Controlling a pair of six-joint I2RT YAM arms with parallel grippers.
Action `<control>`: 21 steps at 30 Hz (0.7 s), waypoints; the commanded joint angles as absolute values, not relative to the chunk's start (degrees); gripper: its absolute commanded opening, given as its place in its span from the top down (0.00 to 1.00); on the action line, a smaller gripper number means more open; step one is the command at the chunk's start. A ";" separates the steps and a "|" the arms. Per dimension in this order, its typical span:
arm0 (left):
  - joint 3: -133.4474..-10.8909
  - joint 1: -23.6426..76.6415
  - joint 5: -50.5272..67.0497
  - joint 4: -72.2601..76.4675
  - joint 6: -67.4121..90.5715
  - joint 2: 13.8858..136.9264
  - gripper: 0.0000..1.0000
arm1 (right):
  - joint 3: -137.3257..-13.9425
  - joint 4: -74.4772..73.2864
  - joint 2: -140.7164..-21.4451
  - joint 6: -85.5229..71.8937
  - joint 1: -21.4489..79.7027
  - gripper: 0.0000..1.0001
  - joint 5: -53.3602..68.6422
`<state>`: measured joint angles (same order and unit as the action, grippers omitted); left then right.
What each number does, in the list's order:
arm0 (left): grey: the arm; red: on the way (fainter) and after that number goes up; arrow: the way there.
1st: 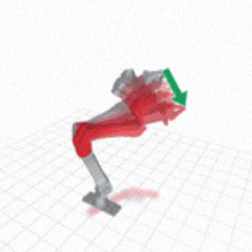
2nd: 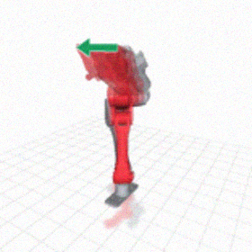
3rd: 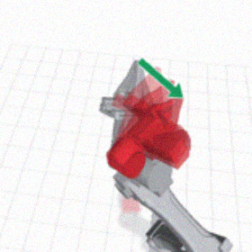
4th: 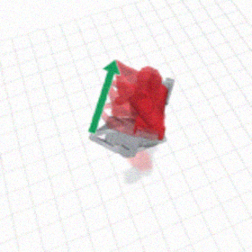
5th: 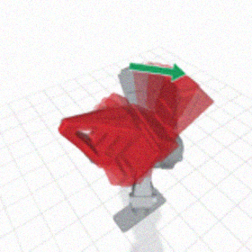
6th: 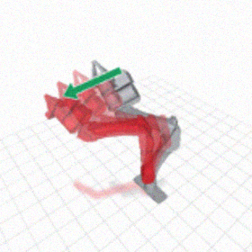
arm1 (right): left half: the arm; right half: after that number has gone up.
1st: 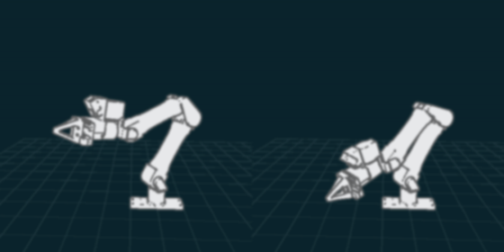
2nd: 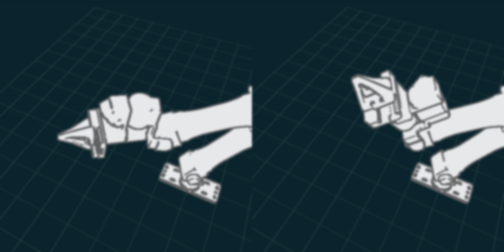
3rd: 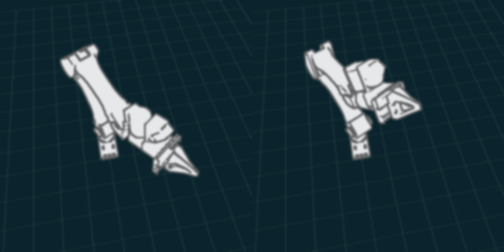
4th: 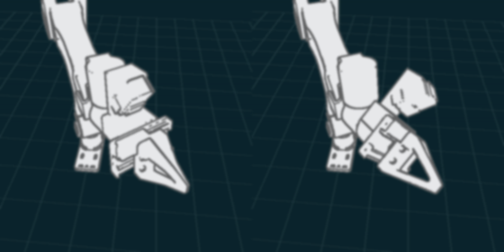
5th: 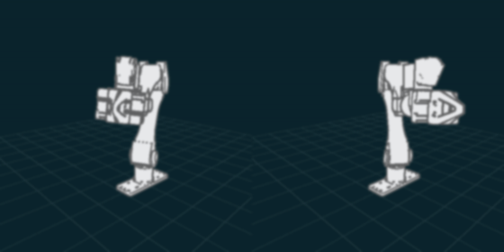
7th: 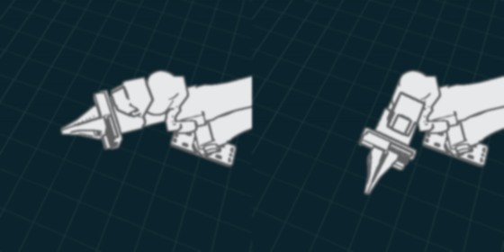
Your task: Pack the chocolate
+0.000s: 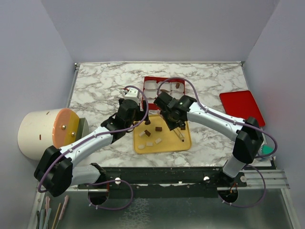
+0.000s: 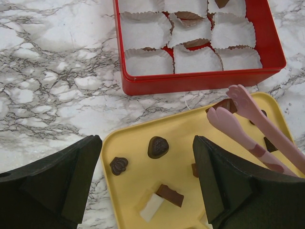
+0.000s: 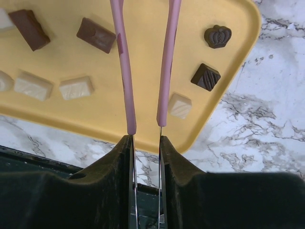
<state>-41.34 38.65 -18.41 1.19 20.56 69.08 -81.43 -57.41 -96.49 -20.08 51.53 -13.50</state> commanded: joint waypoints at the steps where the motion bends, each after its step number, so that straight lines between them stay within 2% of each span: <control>1: -41.02 38.87 -18.24 1.67 20.57 68.52 0.13 | -84.69 -59.88 -94.96 -21.09 50.95 0.89 -17.14; 21: -40.96 38.86 -18.02 1.76 20.41 68.18 0.13 | -91.02 -56.44 -99.18 -15.89 38.42 0.88 -18.31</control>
